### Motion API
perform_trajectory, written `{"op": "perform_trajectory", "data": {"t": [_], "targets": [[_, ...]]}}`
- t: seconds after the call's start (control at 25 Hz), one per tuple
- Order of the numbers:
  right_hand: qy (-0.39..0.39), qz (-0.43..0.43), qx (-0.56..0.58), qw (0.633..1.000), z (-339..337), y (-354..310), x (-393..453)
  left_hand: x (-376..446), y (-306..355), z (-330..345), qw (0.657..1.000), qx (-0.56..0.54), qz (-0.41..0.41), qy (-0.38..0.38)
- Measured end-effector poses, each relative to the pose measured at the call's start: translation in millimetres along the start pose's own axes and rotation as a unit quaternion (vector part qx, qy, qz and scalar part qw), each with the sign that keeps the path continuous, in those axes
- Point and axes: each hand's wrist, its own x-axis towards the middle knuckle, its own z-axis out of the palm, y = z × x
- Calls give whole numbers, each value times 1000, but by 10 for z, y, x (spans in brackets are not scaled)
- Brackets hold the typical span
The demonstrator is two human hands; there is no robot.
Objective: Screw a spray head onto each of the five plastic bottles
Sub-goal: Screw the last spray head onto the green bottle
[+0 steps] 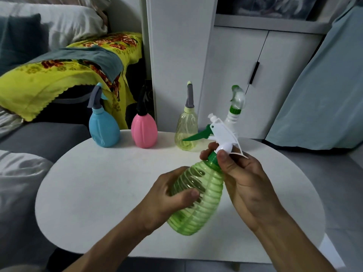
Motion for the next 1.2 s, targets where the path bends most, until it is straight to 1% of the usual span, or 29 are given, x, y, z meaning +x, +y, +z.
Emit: {"op": "perform_trajectory", "data": {"t": [0.08, 0.12, 0.2, 0.24, 0.28, 0.32, 0.4, 0.48, 0.64, 0.68, 0.76, 0.88, 0.96, 1.04, 1.12, 1.2], "targets": [[10, -6, 12, 1000, -3, 2, 3, 30, 30, -25, 999, 30, -8, -13], [-15, 6, 42, 999, -12, -12, -2, 36, 41, -40, 999, 23, -22, -36], [-98, 46, 105, 989, -39, -45, -19, 25, 55, -70, 990, -59, -60, -114], [-131, 58, 120, 982, -49, -60, -25, 18, 58, -91, 978, -114, -86, -150], [-153, 62, 129, 978, -55, -66, -31, 10, 60, -103, 965, -162, -110, -172], [-158, 62, 134, 976, -54, -64, -34, 7, 48, -108, 957, -194, -124, -177], [-138, 55, 128, 981, -21, -62, -37, -3, -4, -71, 956, -215, -123, -159], [-102, 39, 108, 988, 15, -79, -39, -11, -15, 4, 966, -203, -93, -130], [-95, -4, 69, 993, 55, -151, -56, 7, 37, 57, 988, -118, -24, -98], [-92, -8, 62, 994, 53, -149, -52, 21, 43, 50, 991, -100, -17, -87], [-74, -15, 43, 996, 37, -126, -29, 37, 30, 37, 992, -105, -26, -65], [-37, -39, -10, 999, -1, -57, 1, 71, -17, 15, 993, -118, -28, 15], [-63, -1, -58, 996, -9, -3, -9, 80, -50, 4, 988, -145, -12, 50], [-103, 53, -102, 988, -3, 54, -27, 90, -43, -9, 981, -188, -6, 47], [-91, 66, -153, 982, -21, 80, -24, 107, -32, 6, 987, -157, -15, 43], [-60, 60, -177, 981, -80, 36, 8, 94, -57, 44, 993, -88, -40, 70]]}}
